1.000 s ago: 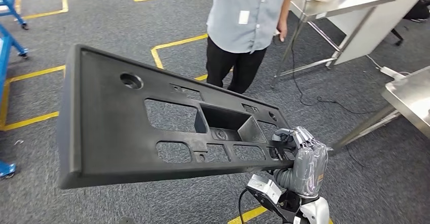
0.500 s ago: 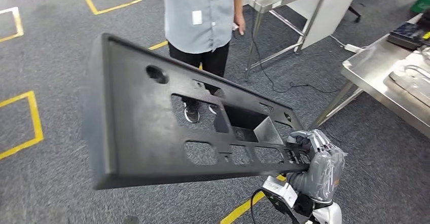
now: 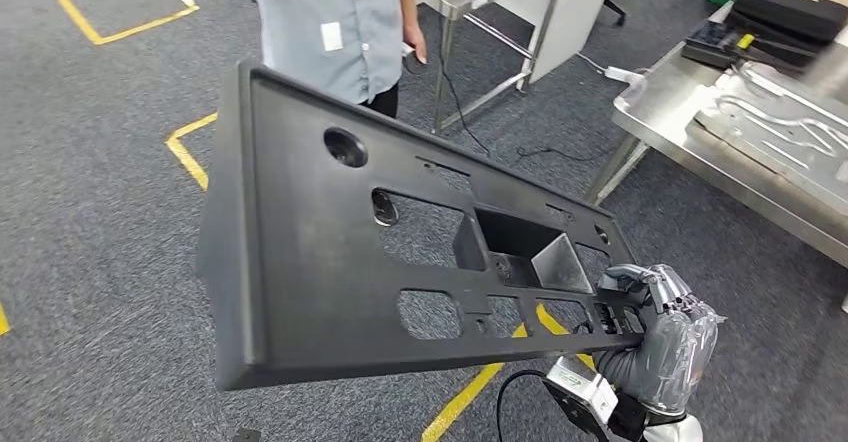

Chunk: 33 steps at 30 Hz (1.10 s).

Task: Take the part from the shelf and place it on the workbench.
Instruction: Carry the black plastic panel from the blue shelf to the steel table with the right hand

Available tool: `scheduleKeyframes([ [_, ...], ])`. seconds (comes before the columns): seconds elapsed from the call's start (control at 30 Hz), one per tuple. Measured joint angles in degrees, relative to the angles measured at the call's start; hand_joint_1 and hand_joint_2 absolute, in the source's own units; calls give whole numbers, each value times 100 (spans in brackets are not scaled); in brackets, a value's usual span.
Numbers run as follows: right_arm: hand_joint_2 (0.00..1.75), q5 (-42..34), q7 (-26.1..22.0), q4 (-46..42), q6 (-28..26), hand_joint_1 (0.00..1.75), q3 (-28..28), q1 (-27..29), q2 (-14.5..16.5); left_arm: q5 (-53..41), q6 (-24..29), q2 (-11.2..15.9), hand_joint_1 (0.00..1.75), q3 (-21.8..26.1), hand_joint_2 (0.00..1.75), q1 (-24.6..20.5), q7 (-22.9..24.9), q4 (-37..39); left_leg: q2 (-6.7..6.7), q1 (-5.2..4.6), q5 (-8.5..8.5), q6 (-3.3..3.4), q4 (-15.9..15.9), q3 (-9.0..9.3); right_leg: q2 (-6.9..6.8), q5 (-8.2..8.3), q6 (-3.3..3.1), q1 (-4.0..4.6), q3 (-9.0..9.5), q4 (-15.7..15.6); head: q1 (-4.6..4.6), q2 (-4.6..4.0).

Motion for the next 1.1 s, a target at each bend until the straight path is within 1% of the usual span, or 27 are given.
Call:
scheduleKeyframes([
  [0.03, 175, -8, -5, -1, 1, 175, -30, 21, 10, 0, 0, 2, 0, 3, 175, 5, 1, 0, 71, -4, -12, 1, 0, 5, -21, -14, 5, -4, -75, 147, -1, 1],
  [0.07, 175, -14, -8, -4, 1, 175, -62, 43, 19, 0, 0, 4, 0, 5, 175, 6, 1, 0, 139, -10, -26, -1, 0, 18, -35, 78, -5, -4, -41, 84, 0, 0],
  [0.13, 175, -23, -11, -24, 1, 175, -122, 72, 35, 0, 0, 5, 0, 8, 175, -1, -4, 0, 259, -26, -62, -9, -3, 66, -146, 452, -80, 34, 318, -583, -1, -1],
  [0.2, 175, -32, -30, -60, 1, 175, -153, 77, 53, 1, -1, -1, 0, 9, 175, -5, -19, 0, 367, -55, -99, -38, -8, 112, -367, 667, -183, 124, 671, -1248, -2, 0],
  [0.23, 175, -38, -43, -75, 1, 175, -164, 78, 62, 1, -2, -3, 0, 9, 175, -7, -28, 0, 420, -65, -111, -58, -14, 126, -435, 677, -224, 162, 741, -1401, -3, 0],
  [0.27, 175, -45, -55, -86, 1, 175, -177, 83, 69, 2, -3, -7, 0, 10, 175, -9, -37, 0, 479, -73, -120, -81, -25, 138, -433, 650, -246, 185, 750, -1441, -4, 1],
  [0.33, 175, -60, -62, -105, 0, 175, -211, 112, 84, 2, -5, -11, 0, 12, 175, -23, -55, 0, 545, -74, -150, -133, -43, 186, -315, 670, -286, 165, 790, -1525, -4, 1],
  [0.37, 175, -66, -63, -115, -2, 175, -227, 124, 91, 3, -7, -12, 0, 14, 175, -30, -65, 0, 465, -73, -201, -159, 17, 183, -254, 692, -305, 137, 843, -1588, -4, 1],
  [0.4, 175, -70, -63, -125, -4, 175, -236, 129, 100, 3, -7, -12, 0, 15, 175, -35, -73, 0, 327, -72, -308, -182, 196, 115, -198, 715, -324, 107, 897, -1652, -6, 0],
  [0.47, 175, -80, -68, -133, -8, 175, -243, 124, 122, 5, -7, -9, 0, 16, 175, -30, -83, 0, 37, -63, -622, -215, 867, -223, -85, 725, -356, 77, 955, -1701, -10, -1],
  [0.5, 175, -85, -70, -132, -8, 175, -244, 123, 132, 7, -7, -6, 0, 16, 175, -20, -83, 0, -17, -57, -754, -232, 1244, -435, -16, 717, -366, 75, 958, -1693, -11, -1],
  [0.53, 175, -90, -71, -132, -8, 175, -245, 128, 139, 8, -7, -3, 0, 17, 175, -9, -82, 0, -32, -50, -785, -249, 1482, -587, 65, 704, -368, 71, 962, -1680, -11, 0],
  [0.57, 175, -94, -70, -132, -8, 175, -245, 133, 145, 9, -7, 2, 0, 19, 175, 0, -81, 0, -36, -41, -704, -264, 1535, -656, 155, 689, -359, 63, 968, -1660, -11, 0],
  [0.6, 175, -94, -70, -132, -8, 175, -246, 137, 146, 9, -7, 7, 0, 21, 175, 5, -80, 0, -51, -30, -505, -278, 1349, -608, 247, 666, -339, 50, 976, -1632, -11, 0],
  [0.63, 175, -94, -70, -132, -8, 175, -246, 139, 149, 9, -7, 11, 0, 22, 175, 6, -80, 0, -118, -11, -247, -289, 982, -476, 333, 630, -309, 34, 980, -1588, -11, 0],
  [0.67, 175, -94, -70, -132, -8, 175, -246, 139, 150, 9, -7, 14, 0, 25, 175, 8, -79, 0, -261, 11, -66, -297, 628, -337, 408, 589, -272, 25, 966, -1527, -11, 0],
  [0.7, 175, -94, -70, -133, -8, 175, -246, 137, 151, 9, -8, 16, 0, 26, 175, 7, -80, 0, -399, 32, 42, -291, 350, -226, 477, 550, -233, 21, 931, -1456, -9, 0],
  [0.73, 175, -95, -70, -134, -8, 175, -246, 136, 152, 9, -8, 17, 0, 27, 175, 4, -81, 0, -510, 42, 68, -276, 199, -170, 537, 524, -194, 15, 887, -1401, -9, 0],
  [0.77, 175, -96, -71, -135, -8, 175, -246, 139, 152, 9, -9, 17, 0, 28, 175, 1, -80, 0, -557, 37, 29, -249, 177, -160, 594, 518, -159, 8, 848, -1372, -8, 0],
  [0.83, 175, -97, -71, -136, -8, 175, -250, 158, 152, 10, -9, 17, 0, 31, 175, -7, -80, 0, -443, 31, 32, -187, 146, -142, 663, 522, -104, -12, 811, -1364, -9, -1],
  [0.87, 175, -97, -72, -137, -8, 175, -256, 165, 152, 10, -9, 18, 0, 33, 175, -8, -80, 0, -378, 38, 37, -153, 122, -122, 569, 494, -77, -7, 789, -1315, -6, -1],
  [0.9, 175, -97, -72, -137, -8, 175, -261, 164, 151, 10, -9, 18, 0, 35, 175, -8, -81, 0, -306, 48, 41, -121, 97, -100, 415, 415, -49, 1, 722, -1175, -4, -1],
  [0.97, 175, -97, -75, -138, -8, 175, -268, 155, 151, 8, -9, 19, 0, 35, 175, -4, -84, 0, -156, 44, 27, -74, 72, -66, 74, 123, 8, 3, 402, -552, 2, -1],
  [1.0, 175, -97, -75, -137, -8, 175, -268, 155, 151, 8, -9, 20, 0, 36, 175, 2, -84, 0, -76, 37, 14, -64, 71, -56, 5, -17, 28, -9, 193, -180, 0, 0],
  [1.03, 175, -97, -75, -137, -8, 175, -268, 159, 151, 8, -9, 20, 0, 37, 175, 7, -84, 0, 2, 33, -2, -62, 72, -45, -21, -80, 40, -22, 26, 96, 1, 0],
  [1.07, 175, -97, -75, -136, -8, 175, -269, 164, 151, 8, -9, 21, 0, 38, 175, 9, -84, 0, 77, 32, -20, -64, 72, -27, -35, -25, 45, -29, -38, 165, 0, 1],
  [1.1, 175, -97, -74, -136, -8, 175, -271, 167, 151, 9, -9, 20, 0, 40, 175, 8, -84, 0, 146, 32, -40, -70, 71, -1, -55, 136, 39, -32, 17, 11, 1, 0],
])
